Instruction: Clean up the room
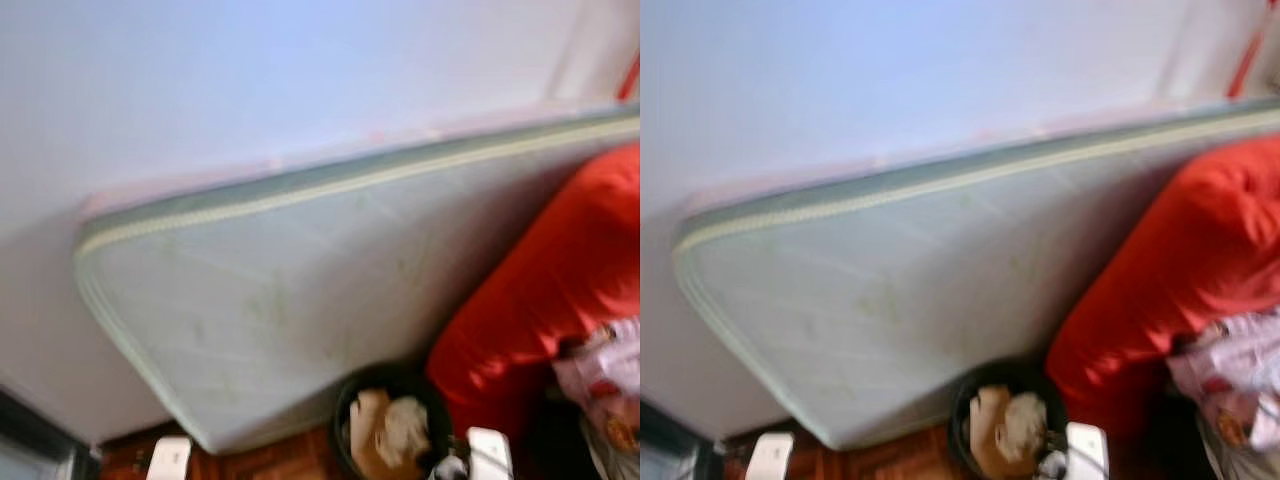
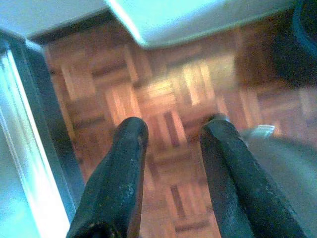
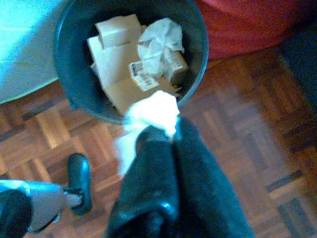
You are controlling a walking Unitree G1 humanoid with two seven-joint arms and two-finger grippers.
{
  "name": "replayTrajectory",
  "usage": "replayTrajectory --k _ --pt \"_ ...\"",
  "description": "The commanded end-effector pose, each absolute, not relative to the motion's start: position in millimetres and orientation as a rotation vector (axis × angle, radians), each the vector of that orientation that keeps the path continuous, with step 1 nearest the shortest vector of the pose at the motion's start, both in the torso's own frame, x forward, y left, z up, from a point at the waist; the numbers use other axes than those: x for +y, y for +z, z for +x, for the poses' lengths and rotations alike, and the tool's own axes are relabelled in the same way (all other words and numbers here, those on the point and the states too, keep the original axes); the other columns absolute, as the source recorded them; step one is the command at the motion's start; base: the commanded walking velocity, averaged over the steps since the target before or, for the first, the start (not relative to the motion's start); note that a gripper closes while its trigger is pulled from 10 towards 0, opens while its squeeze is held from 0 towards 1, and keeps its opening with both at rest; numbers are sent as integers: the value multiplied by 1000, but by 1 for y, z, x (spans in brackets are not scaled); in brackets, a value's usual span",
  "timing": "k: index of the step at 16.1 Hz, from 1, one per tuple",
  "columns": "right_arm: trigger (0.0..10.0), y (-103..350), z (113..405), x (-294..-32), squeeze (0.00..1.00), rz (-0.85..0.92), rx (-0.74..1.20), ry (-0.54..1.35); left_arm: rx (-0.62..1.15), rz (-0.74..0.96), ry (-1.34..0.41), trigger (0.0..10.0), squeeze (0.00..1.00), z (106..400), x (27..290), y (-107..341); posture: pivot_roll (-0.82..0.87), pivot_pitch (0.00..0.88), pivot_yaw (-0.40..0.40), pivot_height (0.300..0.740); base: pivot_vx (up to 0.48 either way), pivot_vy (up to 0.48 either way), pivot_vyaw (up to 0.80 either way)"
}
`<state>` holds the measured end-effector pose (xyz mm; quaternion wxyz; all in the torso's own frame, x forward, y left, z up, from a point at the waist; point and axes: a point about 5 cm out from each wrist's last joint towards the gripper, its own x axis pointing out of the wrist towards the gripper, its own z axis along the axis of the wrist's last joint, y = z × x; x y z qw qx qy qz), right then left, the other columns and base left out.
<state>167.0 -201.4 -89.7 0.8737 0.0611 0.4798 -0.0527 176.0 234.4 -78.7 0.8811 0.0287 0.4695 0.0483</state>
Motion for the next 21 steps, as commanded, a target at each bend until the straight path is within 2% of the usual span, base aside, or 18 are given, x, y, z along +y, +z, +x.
replayTrajectory --k 1,5,10,18,19,20,21 --pt "10000 -89 164 -211 0 117 1006 -129 946 29 114 10000 0 185 231 -75 83 0 16 740 0 0 0" --pt "10000 -80 184 -209 0 76 944 -57 894 -10 124 10000 0 201 229 -67 76 0 5 740 0 0 0" --pt "10000 -72 194 -221 0 56 915 -50 879 -33 110 10000 0 212 217 -64 72 20 -36 740 0 0 0" --pt "10000 -63 205 -220 0 128 771 -63 727 66 96 10000 0 226 225 -50 104 68 0 740 0 0 0" --pt "10000 -62 206 -221 0 128 750 -59 686 93 95 10000 0 229 225 -47 107 67 0 740 0 0 0" --pt "10000 -60 206 -222 0 134 716 -69 488 84 82 10000 0 253 219 -24 107 67 -4 740 0 0 0" --pt "10000 -59 206 -223 0 152 687 -83 392 122 68 10000 0 265 217 -10 110 71 -10 740 0 0 0"
